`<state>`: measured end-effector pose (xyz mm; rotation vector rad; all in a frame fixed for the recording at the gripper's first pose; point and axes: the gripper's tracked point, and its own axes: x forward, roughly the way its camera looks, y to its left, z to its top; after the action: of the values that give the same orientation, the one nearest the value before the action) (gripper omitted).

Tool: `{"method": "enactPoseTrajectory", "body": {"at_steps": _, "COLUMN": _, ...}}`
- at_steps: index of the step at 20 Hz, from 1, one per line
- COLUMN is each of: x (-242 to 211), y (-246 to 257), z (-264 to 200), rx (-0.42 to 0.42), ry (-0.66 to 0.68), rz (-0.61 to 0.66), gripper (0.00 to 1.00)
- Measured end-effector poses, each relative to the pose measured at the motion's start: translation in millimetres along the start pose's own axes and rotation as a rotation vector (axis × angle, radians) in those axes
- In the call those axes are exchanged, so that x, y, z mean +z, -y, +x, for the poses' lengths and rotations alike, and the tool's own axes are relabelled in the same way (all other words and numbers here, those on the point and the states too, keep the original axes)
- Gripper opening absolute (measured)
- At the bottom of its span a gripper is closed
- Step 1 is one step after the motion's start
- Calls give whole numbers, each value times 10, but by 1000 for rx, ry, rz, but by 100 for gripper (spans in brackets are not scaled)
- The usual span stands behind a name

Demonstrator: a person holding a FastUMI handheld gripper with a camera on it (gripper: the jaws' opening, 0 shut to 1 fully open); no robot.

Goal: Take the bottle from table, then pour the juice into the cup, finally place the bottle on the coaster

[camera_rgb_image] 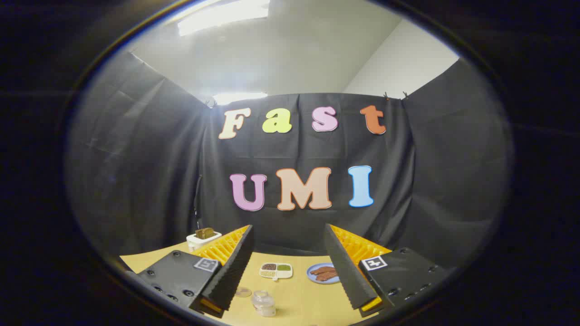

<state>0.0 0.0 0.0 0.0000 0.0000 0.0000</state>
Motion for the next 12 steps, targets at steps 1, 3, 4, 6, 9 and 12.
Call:
{"method": "enactPoseTrajectory", "body": {"at_steps": 1, "x": 23, "y": -25, "z": 11, "rx": 0, "ry": 1, "rz": 2, "gripper": 98}}
{"method": "enactPoseTrajectory", "body": {"at_steps": 3, "x": 44, "y": -29, "z": 30, "rx": -7, "ry": -1, "rz": 2, "gripper": 98}}
{"method": "enactPoseTrajectory", "body": {"at_steps": 4, "x": 50, "y": -21, "z": 37, "rx": -13, "ry": -1, "rz": 4, "gripper": 98}}
{"method": "enactPoseTrajectory", "body": {"at_steps": 6, "x": 27, "y": -6, "z": 62, "rx": -22, "ry": -5, "rz": 8, "gripper": 98}}
{"method": "enactPoseTrajectory", "body": {"at_steps": 9, "x": -57, "y": -13, "z": 85, "rx": -22, "ry": -20, "rz": 13, "gripper": 98}}
{"method": "enactPoseTrajectory", "body": {"at_steps": 12, "x": -71, "y": -3, "z": 98, "rx": -22, "ry": -19, "rz": 11, "gripper": 98}}
